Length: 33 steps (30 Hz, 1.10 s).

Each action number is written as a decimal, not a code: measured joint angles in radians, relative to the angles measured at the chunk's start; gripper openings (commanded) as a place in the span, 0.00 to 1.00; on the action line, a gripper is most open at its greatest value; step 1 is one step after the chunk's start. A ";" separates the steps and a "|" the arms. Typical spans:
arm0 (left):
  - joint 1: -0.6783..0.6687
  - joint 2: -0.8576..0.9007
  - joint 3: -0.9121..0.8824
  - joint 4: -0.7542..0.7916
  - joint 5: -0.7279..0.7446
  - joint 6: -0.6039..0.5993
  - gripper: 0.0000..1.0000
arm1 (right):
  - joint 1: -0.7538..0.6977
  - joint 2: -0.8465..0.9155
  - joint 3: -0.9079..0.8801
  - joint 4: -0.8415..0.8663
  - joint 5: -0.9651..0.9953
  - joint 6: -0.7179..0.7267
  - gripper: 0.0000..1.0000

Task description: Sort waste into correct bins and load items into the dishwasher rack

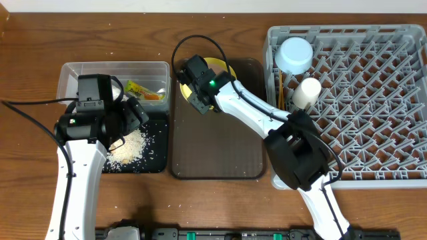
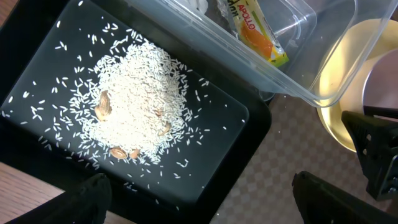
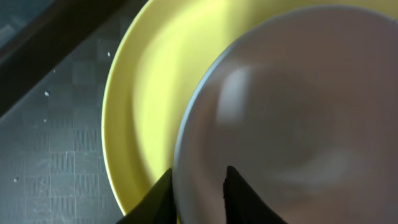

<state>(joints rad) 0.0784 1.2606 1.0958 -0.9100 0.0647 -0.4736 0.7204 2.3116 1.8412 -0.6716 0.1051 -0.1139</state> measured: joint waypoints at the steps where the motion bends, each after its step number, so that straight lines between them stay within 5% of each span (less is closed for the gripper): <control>1: 0.000 0.000 0.000 0.000 0.000 0.000 0.96 | 0.000 0.000 0.000 -0.003 0.000 0.000 0.23; 18: 0.000 0.000 0.000 0.000 0.000 0.000 0.96 | 0.000 -0.042 0.000 -0.014 0.000 0.000 0.16; 25: 0.000 0.000 0.000 0.000 0.000 0.000 0.96 | 0.000 -0.050 0.000 -0.029 0.000 -0.003 0.33; 33: 0.000 0.000 0.000 0.000 0.000 0.000 0.96 | 0.000 -0.050 0.000 -0.030 0.000 -0.002 0.33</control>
<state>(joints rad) 0.0784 1.2606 1.0958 -0.9100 0.0647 -0.4736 0.7204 2.2616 1.8412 -0.7017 0.1055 -0.1162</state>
